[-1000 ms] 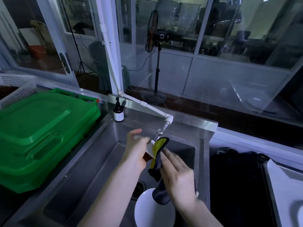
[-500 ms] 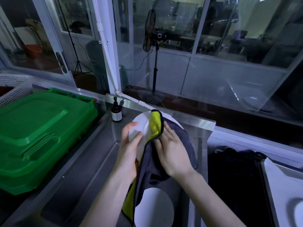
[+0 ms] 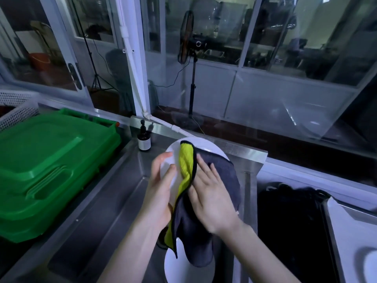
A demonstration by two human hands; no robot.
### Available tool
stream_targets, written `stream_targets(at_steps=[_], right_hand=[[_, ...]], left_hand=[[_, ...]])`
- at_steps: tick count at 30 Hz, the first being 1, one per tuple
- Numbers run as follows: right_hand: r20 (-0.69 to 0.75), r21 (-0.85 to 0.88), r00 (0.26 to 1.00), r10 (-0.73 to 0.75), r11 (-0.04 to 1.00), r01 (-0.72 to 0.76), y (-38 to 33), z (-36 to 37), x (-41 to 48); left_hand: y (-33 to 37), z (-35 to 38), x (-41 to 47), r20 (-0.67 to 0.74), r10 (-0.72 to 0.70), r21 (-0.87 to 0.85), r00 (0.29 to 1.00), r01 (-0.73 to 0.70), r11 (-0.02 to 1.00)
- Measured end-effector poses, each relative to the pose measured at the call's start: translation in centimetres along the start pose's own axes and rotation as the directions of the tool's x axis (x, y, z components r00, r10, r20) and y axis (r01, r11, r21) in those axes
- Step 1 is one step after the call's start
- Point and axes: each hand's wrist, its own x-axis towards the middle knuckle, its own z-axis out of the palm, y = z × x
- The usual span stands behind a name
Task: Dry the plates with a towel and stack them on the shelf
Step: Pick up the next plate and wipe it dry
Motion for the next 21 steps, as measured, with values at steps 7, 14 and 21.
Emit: stream_targets(at_steps=[7, 14, 21], right_hand=[[-0.229, 0.071, 0.927, 0.297, 0.955, -0.289, 2.0, -1.8, 3.4], [-0.088, 0.027, 0.993, -0.073, 0.997, 0.075, 0.6, -1.6, 2.9], [-0.193, 0.072, 0.969, 0.154, 0.987, -0.143, 2.5, -2.8, 4.5]], left_hand=[[1.8, -0.8, -0.1, 0.006, 0.035, 0.105, 0.999, -0.036, 0.994], [2.5, -0.2, 0.1, 0.116, 0.128, 0.092, 0.985, -0.139, 0.986], [2.3, -1.2, -0.1, 0.035, 0.078, 0.097, 0.996, -0.081, 0.992]])
